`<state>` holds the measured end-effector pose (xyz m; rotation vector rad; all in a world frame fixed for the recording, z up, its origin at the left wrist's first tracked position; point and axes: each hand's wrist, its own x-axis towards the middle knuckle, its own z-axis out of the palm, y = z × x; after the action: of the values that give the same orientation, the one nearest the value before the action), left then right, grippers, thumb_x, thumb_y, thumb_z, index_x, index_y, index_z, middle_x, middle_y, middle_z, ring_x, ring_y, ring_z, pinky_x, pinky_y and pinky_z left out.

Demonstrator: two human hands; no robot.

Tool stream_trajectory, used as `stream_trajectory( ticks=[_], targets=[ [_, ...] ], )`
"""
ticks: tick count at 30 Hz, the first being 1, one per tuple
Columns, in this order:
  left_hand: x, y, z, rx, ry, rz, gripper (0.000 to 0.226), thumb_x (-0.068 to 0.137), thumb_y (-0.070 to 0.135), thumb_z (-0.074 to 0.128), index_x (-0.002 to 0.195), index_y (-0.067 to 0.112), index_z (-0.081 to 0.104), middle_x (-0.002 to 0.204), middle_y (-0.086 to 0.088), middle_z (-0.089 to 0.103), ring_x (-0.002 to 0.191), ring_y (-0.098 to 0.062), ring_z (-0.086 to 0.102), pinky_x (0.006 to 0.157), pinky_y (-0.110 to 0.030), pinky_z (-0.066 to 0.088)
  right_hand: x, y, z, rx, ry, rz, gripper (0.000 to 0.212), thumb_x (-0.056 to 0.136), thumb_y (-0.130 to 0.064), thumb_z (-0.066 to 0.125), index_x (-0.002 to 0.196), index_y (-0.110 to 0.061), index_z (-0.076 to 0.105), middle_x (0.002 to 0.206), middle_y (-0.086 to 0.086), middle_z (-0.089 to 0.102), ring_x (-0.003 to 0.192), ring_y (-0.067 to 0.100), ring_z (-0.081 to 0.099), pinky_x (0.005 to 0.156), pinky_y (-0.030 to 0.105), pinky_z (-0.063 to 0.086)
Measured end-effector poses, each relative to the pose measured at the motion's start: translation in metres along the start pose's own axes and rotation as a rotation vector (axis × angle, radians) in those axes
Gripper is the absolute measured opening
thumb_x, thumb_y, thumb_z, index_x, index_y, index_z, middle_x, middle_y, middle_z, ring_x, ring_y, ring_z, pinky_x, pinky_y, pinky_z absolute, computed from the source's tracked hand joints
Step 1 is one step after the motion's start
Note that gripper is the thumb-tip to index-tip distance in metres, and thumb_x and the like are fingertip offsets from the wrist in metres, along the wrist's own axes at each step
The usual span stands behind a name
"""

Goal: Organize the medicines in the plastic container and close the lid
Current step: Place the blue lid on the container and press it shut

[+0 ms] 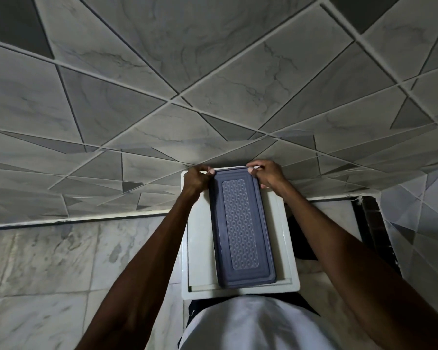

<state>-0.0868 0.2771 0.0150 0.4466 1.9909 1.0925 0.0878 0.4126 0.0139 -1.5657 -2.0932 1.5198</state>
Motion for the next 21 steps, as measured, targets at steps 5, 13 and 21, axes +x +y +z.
stream_trajectory(
  ticks=[5,13,21],
  targets=[
    [0.008,-0.003,0.005,0.200,0.106,0.102,0.014,0.083,0.026,0.068,0.082,0.013,0.071,0.069,-0.005,0.065,0.065,-0.020,0.060,0.067,-0.029,0.049,0.009,0.005,0.006,-0.088,0.067,-0.041,0.022,0.085,-0.021,0.065,0.104,-0.015,0.074,0.076,0.004,0.068,0.052,0.015,0.058,0.039,0.015,0.045],
    [0.015,0.002,0.006,0.229,0.026,0.020,0.018,0.087,0.028,0.064,0.088,0.013,0.073,0.074,-0.011,0.067,0.067,-0.024,0.064,0.074,-0.033,0.055,0.013,0.004,0.014,-0.049,0.141,0.042,0.019,0.079,-0.021,0.069,0.096,-0.018,0.077,0.061,-0.008,0.059,0.047,0.003,0.044,0.046,0.022,0.040],
    [0.015,0.004,0.002,0.018,-0.079,-0.069,0.009,0.089,0.019,0.064,0.082,0.014,0.067,0.057,0.002,0.052,0.055,-0.012,0.045,0.054,-0.022,0.040,0.016,-0.006,0.013,-0.065,0.120,0.121,0.013,0.080,-0.014,0.068,0.090,-0.016,0.076,0.069,0.003,0.064,0.043,0.013,0.050,0.034,0.018,0.041]
  ],
)
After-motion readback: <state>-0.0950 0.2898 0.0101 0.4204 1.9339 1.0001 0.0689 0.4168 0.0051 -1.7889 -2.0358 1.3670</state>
